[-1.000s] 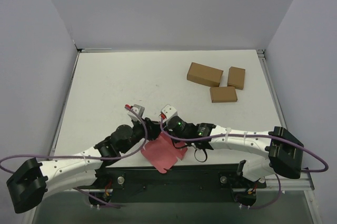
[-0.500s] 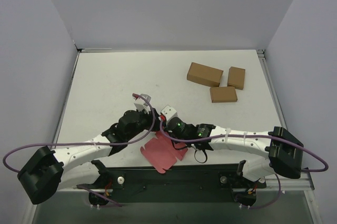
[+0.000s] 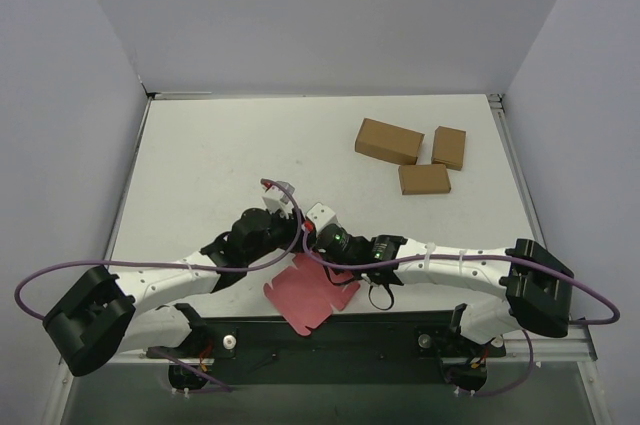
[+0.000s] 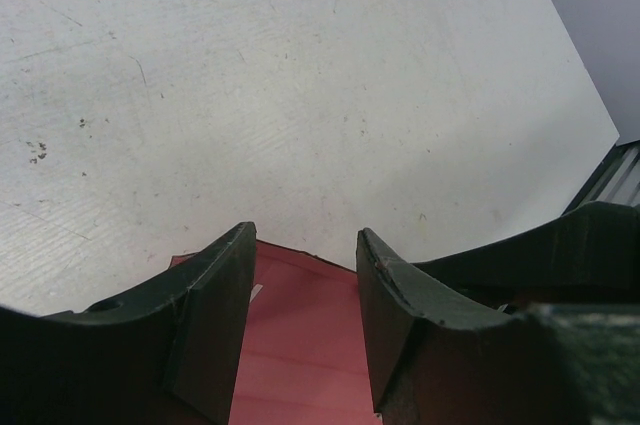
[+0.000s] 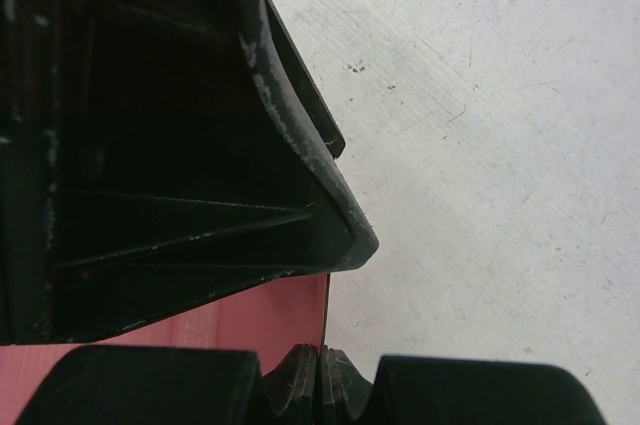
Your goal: Fold the paper box
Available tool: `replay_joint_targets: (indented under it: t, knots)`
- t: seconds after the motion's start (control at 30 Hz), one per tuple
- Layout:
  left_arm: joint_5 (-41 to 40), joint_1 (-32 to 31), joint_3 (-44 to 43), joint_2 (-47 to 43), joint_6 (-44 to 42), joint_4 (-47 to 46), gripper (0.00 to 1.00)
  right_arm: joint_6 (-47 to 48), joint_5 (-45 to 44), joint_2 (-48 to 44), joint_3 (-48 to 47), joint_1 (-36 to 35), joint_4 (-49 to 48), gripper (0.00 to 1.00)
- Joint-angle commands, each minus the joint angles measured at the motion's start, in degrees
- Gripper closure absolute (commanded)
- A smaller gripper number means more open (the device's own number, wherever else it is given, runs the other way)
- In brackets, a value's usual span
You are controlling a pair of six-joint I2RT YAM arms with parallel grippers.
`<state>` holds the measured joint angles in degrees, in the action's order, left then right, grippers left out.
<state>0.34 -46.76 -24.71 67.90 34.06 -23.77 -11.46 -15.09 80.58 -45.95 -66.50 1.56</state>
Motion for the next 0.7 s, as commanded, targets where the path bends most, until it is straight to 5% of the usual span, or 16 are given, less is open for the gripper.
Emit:
replay_joint_targets:
  t: [0.0, 0.3, 0.67]
  knots:
    - [2.0, 0.0, -1.7, -1.0, 0.6, -0.9, 0.46, 0.7, -2.4, 0.6, 0.5, -0.7, 4.1, 1.00]
    - [1.2, -0.9, 1.7, -4.4, 3.6, -2.0, 0.46, 2.0, -4.2, 1.3, 0.4, -1.1, 3.4, 1.00]
    - [0.6, 1.5, -5.8, -1.3, 1.2, 1.5, 0.41, 7.6, -12.8, 2.2, -0.5, -3.7, 3.2, 1.00]
